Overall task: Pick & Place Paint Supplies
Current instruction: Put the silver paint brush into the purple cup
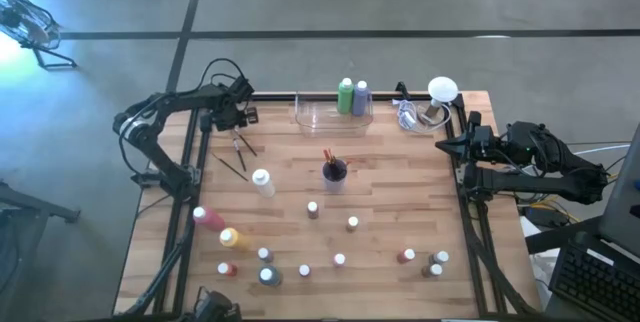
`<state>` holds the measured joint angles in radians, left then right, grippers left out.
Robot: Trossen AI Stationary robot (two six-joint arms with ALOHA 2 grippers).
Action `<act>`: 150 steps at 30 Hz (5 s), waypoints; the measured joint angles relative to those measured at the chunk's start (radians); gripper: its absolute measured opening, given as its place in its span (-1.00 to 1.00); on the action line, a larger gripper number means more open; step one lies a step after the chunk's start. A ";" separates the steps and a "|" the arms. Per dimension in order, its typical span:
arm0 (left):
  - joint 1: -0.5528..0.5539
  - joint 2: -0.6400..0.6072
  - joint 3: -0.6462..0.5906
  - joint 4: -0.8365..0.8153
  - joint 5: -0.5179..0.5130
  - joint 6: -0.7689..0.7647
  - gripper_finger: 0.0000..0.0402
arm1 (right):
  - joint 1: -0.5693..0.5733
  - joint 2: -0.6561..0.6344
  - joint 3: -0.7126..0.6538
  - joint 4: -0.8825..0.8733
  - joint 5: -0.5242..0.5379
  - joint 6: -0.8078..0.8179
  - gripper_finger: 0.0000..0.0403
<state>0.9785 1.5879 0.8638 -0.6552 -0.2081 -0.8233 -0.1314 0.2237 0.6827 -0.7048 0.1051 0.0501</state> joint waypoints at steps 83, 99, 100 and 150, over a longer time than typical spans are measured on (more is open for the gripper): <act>-0.061 0.067 0.169 0.075 0.082 0.172 -1.00 | 0.000 0.000 0.000 0.000 0.000 0.000 -0.96; -0.126 -0.025 0.164 0.281 0.281 0.305 -1.00 | 0.000 0.000 0.000 0.000 0.000 0.000 -0.96; -0.134 -0.034 0.164 0.294 0.286 0.310 -1.00 | 0.000 0.000 0.000 0.000 0.000 0.000 -0.96; -0.832 -0.070 0.210 1.208 0.449 0.861 -1.00 | 0.000 0.000 0.000 0.000 0.000 0.000 -0.96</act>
<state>0.1467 1.5182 1.0736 0.5527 0.2413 0.0382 -0.1310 0.2235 0.6825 -0.7048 0.1053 0.0498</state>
